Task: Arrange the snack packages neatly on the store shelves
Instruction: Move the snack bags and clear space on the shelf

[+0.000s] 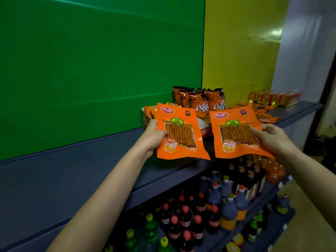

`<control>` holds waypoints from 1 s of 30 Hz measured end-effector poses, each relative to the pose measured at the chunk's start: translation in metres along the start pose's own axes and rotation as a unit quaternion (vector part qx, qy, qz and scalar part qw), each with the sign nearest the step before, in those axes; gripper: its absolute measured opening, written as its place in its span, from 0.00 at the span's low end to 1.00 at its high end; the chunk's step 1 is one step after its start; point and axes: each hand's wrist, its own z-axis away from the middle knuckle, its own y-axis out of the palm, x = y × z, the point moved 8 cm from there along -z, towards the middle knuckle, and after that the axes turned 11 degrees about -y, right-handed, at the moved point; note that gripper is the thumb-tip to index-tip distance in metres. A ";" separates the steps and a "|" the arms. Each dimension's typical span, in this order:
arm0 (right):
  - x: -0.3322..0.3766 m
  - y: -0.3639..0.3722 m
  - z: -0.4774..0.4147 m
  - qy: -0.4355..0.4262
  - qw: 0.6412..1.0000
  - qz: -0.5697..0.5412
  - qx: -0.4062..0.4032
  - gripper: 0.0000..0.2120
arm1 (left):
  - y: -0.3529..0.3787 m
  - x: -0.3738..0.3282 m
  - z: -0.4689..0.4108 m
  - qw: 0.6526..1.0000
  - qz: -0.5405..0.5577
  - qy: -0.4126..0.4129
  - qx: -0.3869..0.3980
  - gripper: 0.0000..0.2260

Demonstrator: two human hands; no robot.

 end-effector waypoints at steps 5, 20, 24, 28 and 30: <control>-0.041 -0.030 -0.056 0.001 0.999 -0.012 0.030 0.09 | 0.057 -0.010 -0.021 0.999 0.018 0.008 -0.037 0.17; -0.162 -0.183 -0.231 -0.028 0.996 -0.004 0.086 0.09 | 0.280 -0.049 -0.075 0.994 0.055 -0.011 -0.098 0.14; -0.199 -0.212 -0.274 -0.013 0.997 -0.008 0.076 0.10 | 0.327 -0.066 -0.106 0.992 0.076 0.001 -0.097 0.14; -0.231 -0.235 -0.320 -0.015 0.997 -0.009 0.076 0.09 | 0.378 -0.079 -0.150 0.992 0.092 0.004 -0.080 0.13; -0.243 -0.247 -0.348 -0.026 0.997 -0.008 0.073 0.08 | 0.403 -0.086 -0.176 0.992 0.092 0.011 -0.082 0.13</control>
